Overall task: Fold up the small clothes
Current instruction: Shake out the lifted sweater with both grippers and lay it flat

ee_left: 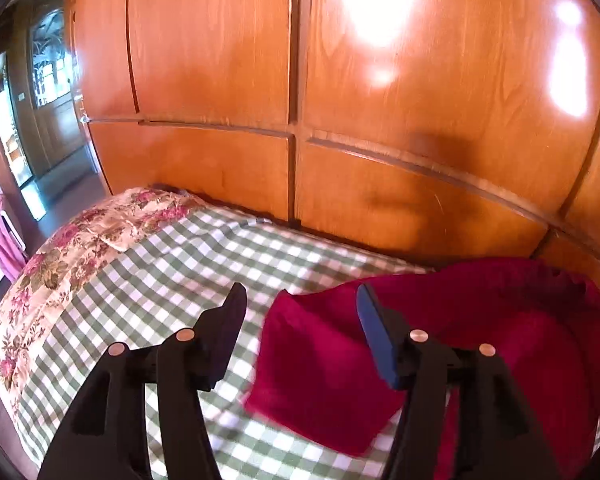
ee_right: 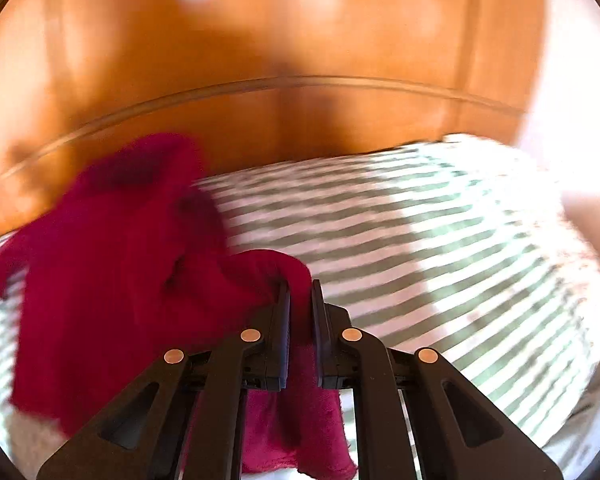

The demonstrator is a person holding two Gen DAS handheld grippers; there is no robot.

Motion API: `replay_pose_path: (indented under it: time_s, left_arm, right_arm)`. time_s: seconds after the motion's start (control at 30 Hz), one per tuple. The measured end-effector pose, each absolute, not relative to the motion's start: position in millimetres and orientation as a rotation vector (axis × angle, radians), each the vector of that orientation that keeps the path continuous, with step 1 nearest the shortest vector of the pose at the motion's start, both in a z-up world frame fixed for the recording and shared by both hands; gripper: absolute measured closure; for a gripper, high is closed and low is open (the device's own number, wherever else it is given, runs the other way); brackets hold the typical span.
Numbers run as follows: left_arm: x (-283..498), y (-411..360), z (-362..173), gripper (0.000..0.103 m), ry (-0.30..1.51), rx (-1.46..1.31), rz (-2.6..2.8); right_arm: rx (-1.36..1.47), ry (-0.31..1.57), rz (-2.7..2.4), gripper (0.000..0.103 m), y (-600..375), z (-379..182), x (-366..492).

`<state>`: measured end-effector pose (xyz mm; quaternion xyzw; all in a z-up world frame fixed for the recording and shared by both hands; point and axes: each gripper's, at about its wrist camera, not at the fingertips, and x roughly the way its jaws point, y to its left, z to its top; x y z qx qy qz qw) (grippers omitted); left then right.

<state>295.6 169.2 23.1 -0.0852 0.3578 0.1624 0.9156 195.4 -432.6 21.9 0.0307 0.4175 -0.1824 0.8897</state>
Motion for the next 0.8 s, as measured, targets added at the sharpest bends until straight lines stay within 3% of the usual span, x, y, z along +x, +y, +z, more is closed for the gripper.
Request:
replay_pose_path:
  time_s: [0.13,0.17,0.2,0.23,0.27,0.37,0.53,0.63,0.67,0.7,0.73,0.8]
  left_arm:
    - [266,154,8,0.044,0.784,-0.198,0.198]
    - [255,147,1,0.044,0.800,-0.202,0.149]
    - [246,140,-5,0.041,0.817,-0.216,0.107]
    - [237,134,-13,0.040,0.841,-0.235,0.061]
    - [228,128,-21,0.040,0.868,-0.251,0.019]
    - [198,111,-52,0.040,0.953,-0.332,-0.097]
    - [171,87,-88,0.040,1.036,-0.455,-0.220]
    - [167,71,-101,0.043,1.071,-0.443,-0.230]
    - [166,64,-100,0.048,1.061,-0.406,-0.224]
    - [167,57,-98,0.076,1.062,-0.376,-0.240]
    - [168,52,-99,0.094,1.082,-0.366,-0.264]
    - [167,44,-95,0.095,1.074,-0.337,-0.257]
  right_arm:
    - [0.019,0.850,-0.552,0.091,-487,19,237]
    - [0.027,0.852,-0.570,0.071,-499,20,247]
    - [0.040,0.855,-0.592,0.038,-505,19,252]
    - [0.063,0.836,-0.616,0.029,-508,23,252]
    - [0.079,0.810,-0.614,0.027,-505,27,249]
    - [0.146,0.822,-0.464,0.027,-482,25,232]
    - [0.314,0.996,-0.133,0.027,-427,-25,184]
    - [0.401,1.112,-0.081,0.031,-408,-67,167]
    - [0.403,1.120,-0.087,0.031,-401,-75,163]
    - [0.376,1.099,-0.101,0.038,-394,-74,160]
    - [0.362,1.099,-0.103,0.046,-388,-73,160]
    - [0.383,1.120,-0.063,0.083,-381,-69,162]
